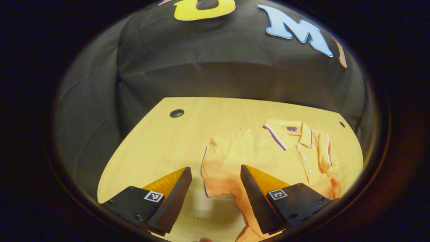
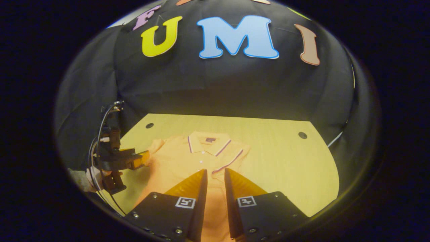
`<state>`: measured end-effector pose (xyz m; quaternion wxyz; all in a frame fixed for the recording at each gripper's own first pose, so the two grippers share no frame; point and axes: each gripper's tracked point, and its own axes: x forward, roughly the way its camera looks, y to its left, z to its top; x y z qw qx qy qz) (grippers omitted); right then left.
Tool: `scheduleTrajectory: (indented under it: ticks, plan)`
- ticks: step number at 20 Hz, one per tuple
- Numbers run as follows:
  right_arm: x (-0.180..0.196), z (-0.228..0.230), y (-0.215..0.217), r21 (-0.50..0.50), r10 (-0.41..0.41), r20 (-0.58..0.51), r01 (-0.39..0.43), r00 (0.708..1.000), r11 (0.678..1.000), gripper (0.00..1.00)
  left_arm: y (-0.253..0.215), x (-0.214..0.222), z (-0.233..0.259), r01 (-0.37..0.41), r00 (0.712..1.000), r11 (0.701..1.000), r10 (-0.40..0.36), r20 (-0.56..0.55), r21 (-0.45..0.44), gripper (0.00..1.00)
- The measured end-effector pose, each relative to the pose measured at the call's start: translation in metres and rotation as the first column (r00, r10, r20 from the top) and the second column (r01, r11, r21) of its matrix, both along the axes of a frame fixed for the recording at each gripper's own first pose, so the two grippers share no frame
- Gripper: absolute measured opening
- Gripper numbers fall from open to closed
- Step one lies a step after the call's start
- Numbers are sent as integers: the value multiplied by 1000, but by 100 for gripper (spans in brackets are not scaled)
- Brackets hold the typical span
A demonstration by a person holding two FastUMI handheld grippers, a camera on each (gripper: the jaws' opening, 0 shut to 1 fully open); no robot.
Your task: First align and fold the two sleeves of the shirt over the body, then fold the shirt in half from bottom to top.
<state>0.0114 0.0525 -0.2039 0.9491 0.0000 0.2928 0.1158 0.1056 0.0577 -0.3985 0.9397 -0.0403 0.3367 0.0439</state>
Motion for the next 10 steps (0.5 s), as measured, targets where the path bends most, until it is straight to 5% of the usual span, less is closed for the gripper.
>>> scheduleTrajectory:
  ticks: [10]
  plan:
    - [-6, -8, -8, 0, -51, -26, 51, 998, 999, 31, 1, -10, -53, -22, 995, 1000, 21, -96, -10, 100]
